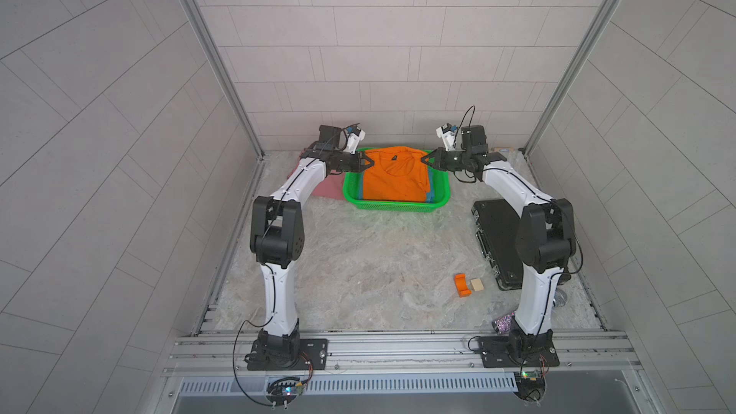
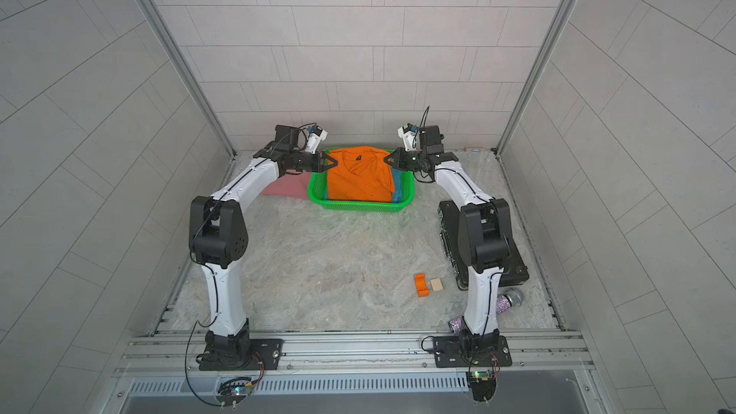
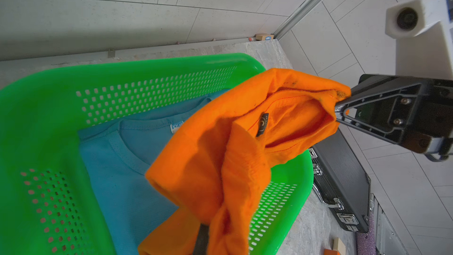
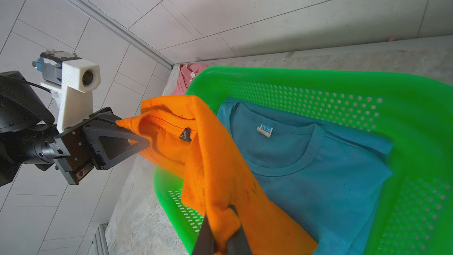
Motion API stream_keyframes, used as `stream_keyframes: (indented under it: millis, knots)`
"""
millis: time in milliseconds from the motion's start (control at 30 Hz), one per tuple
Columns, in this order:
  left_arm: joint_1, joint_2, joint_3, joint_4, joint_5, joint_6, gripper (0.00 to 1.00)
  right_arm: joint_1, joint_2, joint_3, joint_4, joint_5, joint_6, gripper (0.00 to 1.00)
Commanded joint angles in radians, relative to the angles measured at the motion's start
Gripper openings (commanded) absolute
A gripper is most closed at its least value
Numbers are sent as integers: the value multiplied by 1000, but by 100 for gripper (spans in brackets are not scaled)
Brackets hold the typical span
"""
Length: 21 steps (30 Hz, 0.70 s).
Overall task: Put the folded t-shirts into the basket
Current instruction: Place the T-shirt in the bin.
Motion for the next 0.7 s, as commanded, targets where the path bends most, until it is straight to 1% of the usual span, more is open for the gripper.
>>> stream_keyframes:
  millis: [0, 300, 467, 667]
  knots:
    - [6, -82, -36, -13, 32, 21, 0, -5, -97, -14, -10, -9, -15, 0]
    - [5, -160, -112, -6, 52, -8, 0, -6, -182, -63, -41, -8, -30, 0]
    - [6, -193, -147, -6, 58, 2, 0, -6, -211, -112, -31, -5, -40, 0]
    - [6, -156, -153, -6, 48, 3, 0, -8, -184, -152, -23, -6, -48, 0]
